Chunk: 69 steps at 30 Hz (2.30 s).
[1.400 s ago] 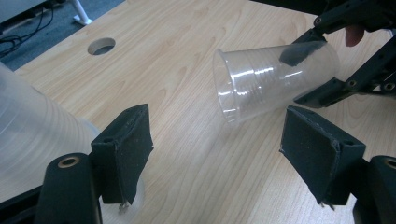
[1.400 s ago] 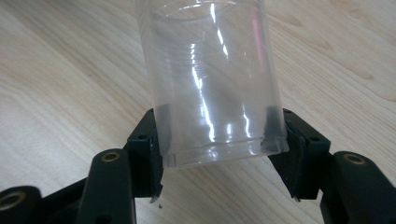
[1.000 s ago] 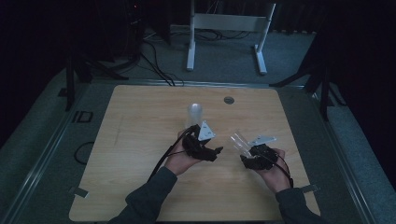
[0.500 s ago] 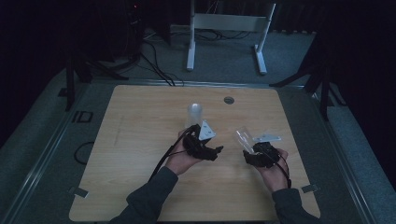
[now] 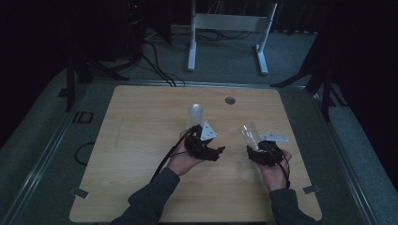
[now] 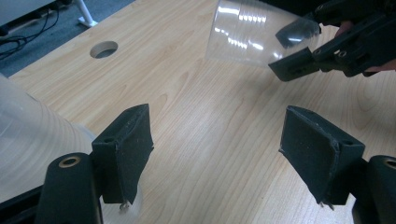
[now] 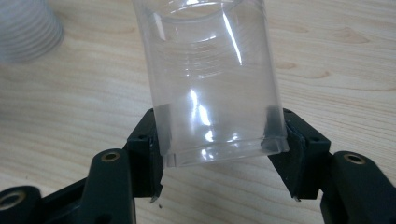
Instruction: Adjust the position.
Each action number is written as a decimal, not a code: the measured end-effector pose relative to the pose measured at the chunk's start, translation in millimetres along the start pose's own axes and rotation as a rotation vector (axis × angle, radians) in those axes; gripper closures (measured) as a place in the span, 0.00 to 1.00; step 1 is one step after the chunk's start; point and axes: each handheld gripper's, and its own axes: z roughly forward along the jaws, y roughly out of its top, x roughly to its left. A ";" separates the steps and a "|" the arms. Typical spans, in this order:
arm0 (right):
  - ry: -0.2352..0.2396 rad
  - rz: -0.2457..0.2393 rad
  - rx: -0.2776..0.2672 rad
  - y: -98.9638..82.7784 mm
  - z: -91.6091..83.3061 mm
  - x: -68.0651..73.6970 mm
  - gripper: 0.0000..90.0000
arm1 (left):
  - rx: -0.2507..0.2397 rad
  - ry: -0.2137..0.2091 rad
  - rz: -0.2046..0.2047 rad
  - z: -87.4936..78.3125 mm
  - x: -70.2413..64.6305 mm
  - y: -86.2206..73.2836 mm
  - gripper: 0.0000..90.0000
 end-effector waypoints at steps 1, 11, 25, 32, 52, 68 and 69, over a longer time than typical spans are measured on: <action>-0.003 0.005 -0.007 -0.1 0.0 -0.2 0.46 | 0.000 -0.001 -0.001 0.1 0.0 0.0 0.28; -0.029 0.027 -0.066 -2.2 -2.0 1.3 0.46 | -0.005 -0.005 -0.005 0.9 -0.1 0.9 0.28; -0.027 0.047 -0.173 -6.0 -8.2 6.3 0.46 | -0.013 -0.004 -0.019 0.8 1.5 2.5 0.28; -0.028 0.043 -0.210 -7.1 -10.5 8.8 0.46 | -0.023 -0.007 -0.034 1.3 1.8 4.1 0.28; -0.020 0.035 -0.309 -5.4 -23.8 12.2 0.46 | -0.050 -0.047 -0.065 8.9 -2.2 14.3 0.28; -0.027 0.017 -0.380 -6.6 -30.8 16.4 0.46 | -0.103 -0.102 -0.181 15.3 3.3 21.1 0.28; -0.027 0.020 -0.383 -6.5 -31.4 16.7 0.46 | -0.107 -0.105 -0.187 15.4 3.4 21.6 0.28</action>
